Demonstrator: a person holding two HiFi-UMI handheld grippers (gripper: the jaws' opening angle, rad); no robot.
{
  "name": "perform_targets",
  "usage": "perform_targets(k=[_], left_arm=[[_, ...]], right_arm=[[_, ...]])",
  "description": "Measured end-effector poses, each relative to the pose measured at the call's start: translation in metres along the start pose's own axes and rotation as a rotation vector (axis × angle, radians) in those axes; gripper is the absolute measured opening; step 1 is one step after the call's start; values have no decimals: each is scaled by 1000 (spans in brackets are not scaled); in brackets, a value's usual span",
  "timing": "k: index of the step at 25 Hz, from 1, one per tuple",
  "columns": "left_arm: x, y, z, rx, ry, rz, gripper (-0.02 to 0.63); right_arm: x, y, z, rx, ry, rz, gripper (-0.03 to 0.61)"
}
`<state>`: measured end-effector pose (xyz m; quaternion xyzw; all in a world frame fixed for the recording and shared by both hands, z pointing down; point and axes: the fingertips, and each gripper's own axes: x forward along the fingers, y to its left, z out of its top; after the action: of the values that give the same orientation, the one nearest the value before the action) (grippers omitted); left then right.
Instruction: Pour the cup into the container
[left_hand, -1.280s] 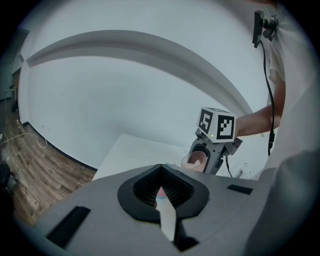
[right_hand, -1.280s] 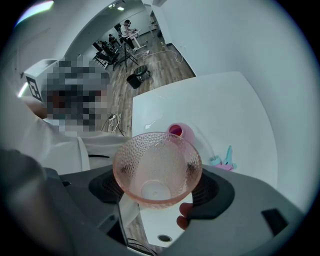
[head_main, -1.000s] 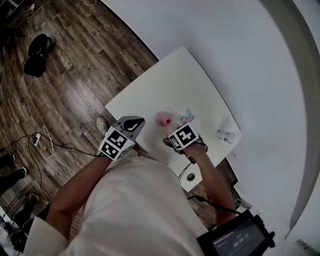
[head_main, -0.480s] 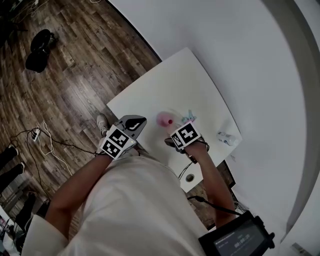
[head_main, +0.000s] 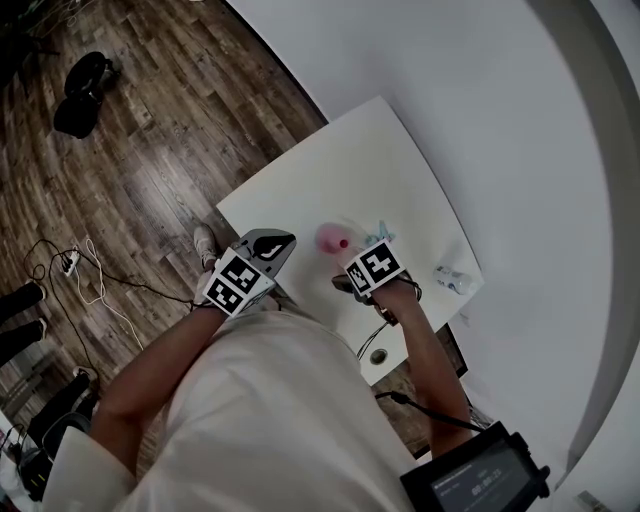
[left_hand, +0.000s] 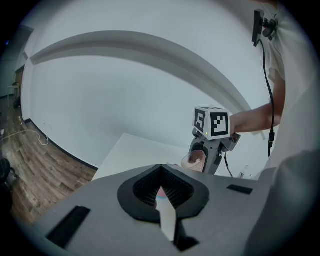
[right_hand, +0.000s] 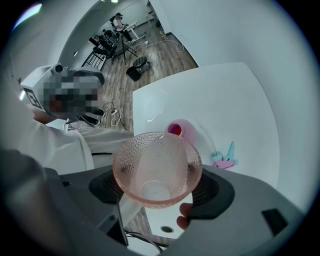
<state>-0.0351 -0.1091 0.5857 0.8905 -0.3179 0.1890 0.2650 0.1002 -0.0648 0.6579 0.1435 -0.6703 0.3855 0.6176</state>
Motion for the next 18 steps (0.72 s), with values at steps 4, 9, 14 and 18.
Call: perform_targets(k=[4, 9, 14, 18], left_arm=[[0, 1, 0, -3, -3, 3, 9], [-1, 3, -1, -9, -6, 4, 9], [0, 2, -3, -9, -8, 1, 10], [0, 1, -5, -11, -10, 2, 10]], right_arm=[[0, 0, 0, -1, 11, 5, 380], [0, 0, 0, -3, 27, 7, 380], [0, 0, -1, -2, 39, 9, 380], [1, -1, -3, -3, 50, 11, 380]])
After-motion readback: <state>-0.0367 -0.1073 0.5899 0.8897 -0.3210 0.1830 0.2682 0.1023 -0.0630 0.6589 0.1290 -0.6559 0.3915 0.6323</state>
